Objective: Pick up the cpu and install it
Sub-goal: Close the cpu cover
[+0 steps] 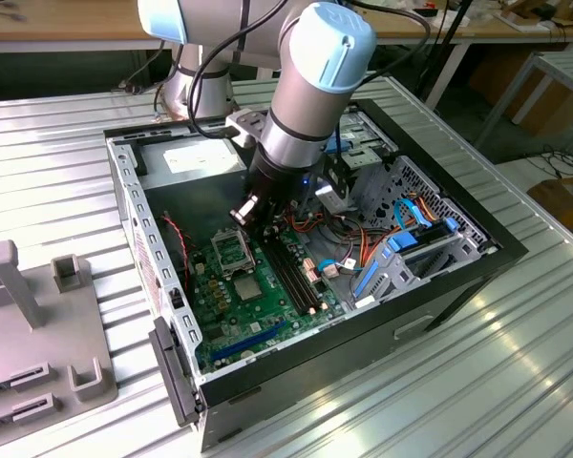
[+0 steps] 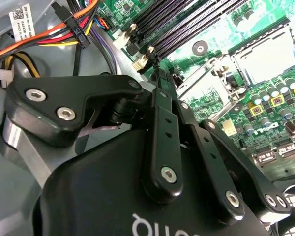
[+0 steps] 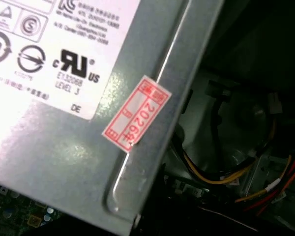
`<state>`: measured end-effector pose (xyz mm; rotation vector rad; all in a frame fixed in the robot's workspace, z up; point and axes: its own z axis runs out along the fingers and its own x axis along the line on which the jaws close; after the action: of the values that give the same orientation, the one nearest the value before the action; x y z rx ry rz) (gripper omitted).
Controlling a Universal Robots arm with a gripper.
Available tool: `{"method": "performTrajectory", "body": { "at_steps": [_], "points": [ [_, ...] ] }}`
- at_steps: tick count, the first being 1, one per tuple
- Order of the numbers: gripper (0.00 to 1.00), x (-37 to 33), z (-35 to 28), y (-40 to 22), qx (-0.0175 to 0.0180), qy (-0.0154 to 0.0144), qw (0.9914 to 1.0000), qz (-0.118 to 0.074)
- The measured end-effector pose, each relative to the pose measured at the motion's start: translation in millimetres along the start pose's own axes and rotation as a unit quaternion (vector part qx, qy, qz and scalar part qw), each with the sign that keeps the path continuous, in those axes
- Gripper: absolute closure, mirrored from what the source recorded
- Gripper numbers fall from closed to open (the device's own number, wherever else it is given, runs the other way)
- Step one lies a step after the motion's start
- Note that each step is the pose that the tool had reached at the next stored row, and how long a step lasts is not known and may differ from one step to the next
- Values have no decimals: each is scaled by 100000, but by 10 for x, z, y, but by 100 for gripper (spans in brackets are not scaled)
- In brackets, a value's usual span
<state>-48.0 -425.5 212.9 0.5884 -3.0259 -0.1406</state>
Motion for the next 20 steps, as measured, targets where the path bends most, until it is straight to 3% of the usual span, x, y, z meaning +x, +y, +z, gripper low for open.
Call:
{"method": "performTrajectory", "body": {
  "at_steps": [11, 17, 20],
  "points": [
    [89, 2, 0, 0, -29, 96, 99993, -1217],
    [89, 10, 2, -21, -1386, -474, 99980, -1338],
    [89, 20, 5, -46, -1663, -591, 99975, -1363]
  ]
}}
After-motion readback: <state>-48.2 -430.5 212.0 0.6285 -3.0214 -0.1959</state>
